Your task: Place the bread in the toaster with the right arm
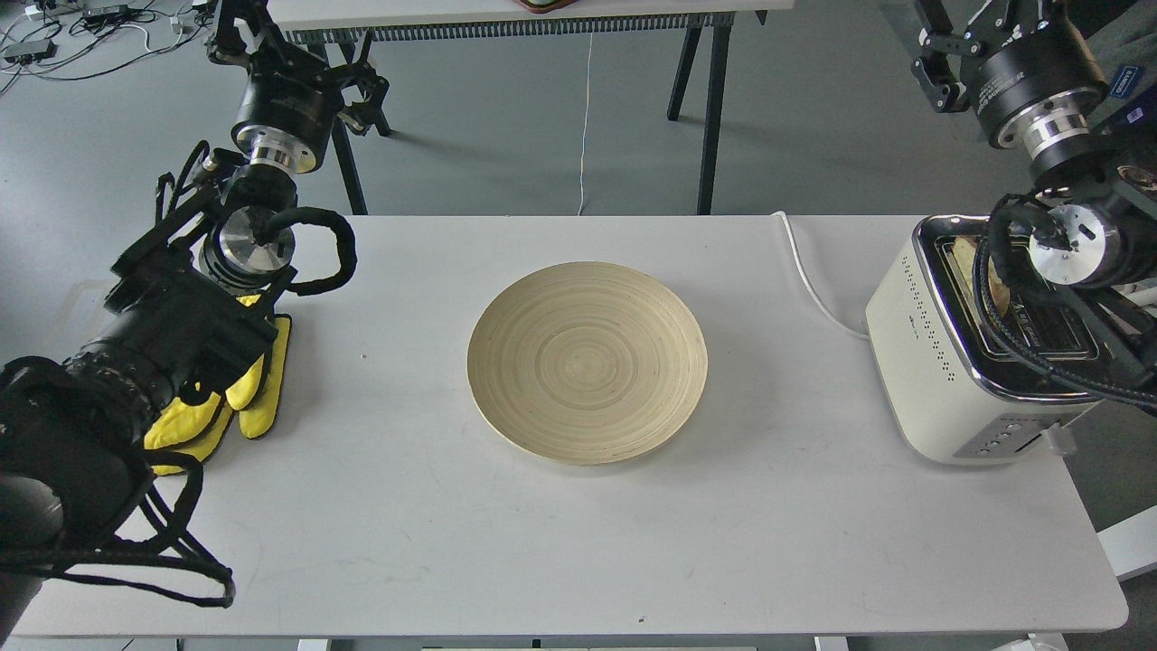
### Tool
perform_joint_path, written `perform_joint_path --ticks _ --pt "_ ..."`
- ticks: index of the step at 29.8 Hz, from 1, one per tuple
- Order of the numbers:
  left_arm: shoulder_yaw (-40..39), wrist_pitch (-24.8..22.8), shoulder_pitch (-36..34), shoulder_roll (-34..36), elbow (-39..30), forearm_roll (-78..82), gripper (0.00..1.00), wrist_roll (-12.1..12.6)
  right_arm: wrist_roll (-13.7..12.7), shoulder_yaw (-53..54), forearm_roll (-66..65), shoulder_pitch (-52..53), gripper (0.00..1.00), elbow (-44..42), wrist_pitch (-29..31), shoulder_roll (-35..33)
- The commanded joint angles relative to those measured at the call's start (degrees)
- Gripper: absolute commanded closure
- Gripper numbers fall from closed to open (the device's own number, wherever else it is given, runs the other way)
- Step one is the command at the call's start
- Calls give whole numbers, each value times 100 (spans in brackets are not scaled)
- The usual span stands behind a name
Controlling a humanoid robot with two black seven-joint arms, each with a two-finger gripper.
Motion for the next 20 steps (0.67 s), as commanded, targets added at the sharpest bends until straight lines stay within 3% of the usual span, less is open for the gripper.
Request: perform_joint_path --ticks 1,6,11,20 --pt "-35 -1 0 2 0 0 0 0 -54 431 664 -167 1 -349 940 240" --pt "1 -1 0 10 0 0 0 9 -397 529 1587 -255 1 -857 1846 266" --pt "1 -19 0 10 0 -8 0 9 -450 538 1800 -404 1 -1517 2357 643" --pt "-35 -10 0 19 -9 -8 0 9 -424 801 1800 -396 1 -1738 2428 811"
